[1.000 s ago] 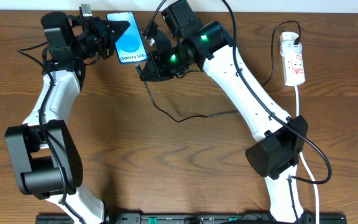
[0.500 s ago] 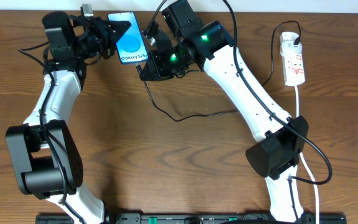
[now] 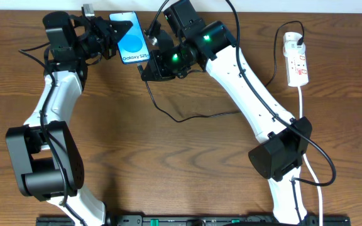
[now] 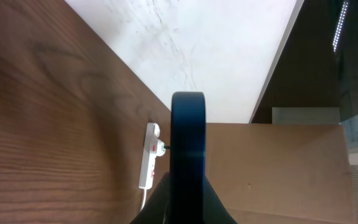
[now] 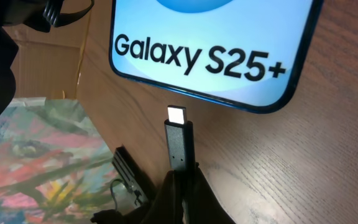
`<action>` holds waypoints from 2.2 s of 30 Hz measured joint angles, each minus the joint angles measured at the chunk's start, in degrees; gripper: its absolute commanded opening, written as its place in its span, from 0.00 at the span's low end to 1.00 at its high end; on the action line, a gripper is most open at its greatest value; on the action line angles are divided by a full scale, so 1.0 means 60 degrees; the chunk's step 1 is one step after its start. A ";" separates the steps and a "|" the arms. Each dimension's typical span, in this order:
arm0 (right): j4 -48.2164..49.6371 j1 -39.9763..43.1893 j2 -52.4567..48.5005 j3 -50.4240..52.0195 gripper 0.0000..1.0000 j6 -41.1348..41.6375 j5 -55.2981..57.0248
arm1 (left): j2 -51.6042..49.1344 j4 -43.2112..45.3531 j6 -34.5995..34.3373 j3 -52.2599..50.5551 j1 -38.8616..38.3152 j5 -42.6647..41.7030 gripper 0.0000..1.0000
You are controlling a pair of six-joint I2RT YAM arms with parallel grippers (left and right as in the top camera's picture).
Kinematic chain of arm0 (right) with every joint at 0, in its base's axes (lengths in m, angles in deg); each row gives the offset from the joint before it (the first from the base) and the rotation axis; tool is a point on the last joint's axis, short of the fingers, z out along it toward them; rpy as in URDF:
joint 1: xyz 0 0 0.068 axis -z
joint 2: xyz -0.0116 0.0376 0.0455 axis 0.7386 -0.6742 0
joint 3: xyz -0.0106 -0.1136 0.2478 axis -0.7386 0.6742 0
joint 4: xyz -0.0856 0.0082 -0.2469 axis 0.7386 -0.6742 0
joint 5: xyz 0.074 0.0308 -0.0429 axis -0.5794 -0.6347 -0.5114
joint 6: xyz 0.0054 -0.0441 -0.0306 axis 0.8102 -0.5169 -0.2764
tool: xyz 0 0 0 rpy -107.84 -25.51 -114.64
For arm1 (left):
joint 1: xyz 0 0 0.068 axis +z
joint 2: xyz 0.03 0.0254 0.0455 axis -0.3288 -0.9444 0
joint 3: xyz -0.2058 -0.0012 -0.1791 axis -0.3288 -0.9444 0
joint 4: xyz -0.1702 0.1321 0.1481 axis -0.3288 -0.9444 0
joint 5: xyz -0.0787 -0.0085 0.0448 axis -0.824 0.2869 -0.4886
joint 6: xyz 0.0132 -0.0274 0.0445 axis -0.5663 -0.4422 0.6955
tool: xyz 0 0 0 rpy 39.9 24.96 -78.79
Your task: Plug charger to phone and switch on socket
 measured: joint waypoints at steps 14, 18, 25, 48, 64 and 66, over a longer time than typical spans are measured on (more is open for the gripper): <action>-0.0007 0.0000 0.0000 0.0000 0.01 0.0025 0.0000 | 0.0000 0.0000 0.0004 0.0000 -0.0124 0.0004 0.07; -0.0015 0.0000 0.0000 0.0000 0.01 0.0029 0.0004 | 0.0000 0.0004 0.0007 0.0000 -0.0124 0.0000 0.07; -0.0186 0.0000 0.0000 0.0000 0.01 0.0029 0.0066 | 0.0000 0.0004 0.0007 0.0000 -0.0124 0.0000 0.07; -0.0004 0.0000 0.0000 0.0000 0.01 0.0109 0.0098 | 0.0000 0.0004 0.0044 0.0000 -0.0124 0.0000 0.07; -0.0025 0.0000 0.0000 0.0000 0.01 0.0219 0.0095 | 0.0000 0.0004 0.0226 0.0000 -0.0124 0.0000 0.07; -0.0022 0.0000 0.0000 0.0000 0.01 0.0226 0.0095 | 0.0000 0.0004 0.0226 0.0000 -0.0124 0.0000 0.07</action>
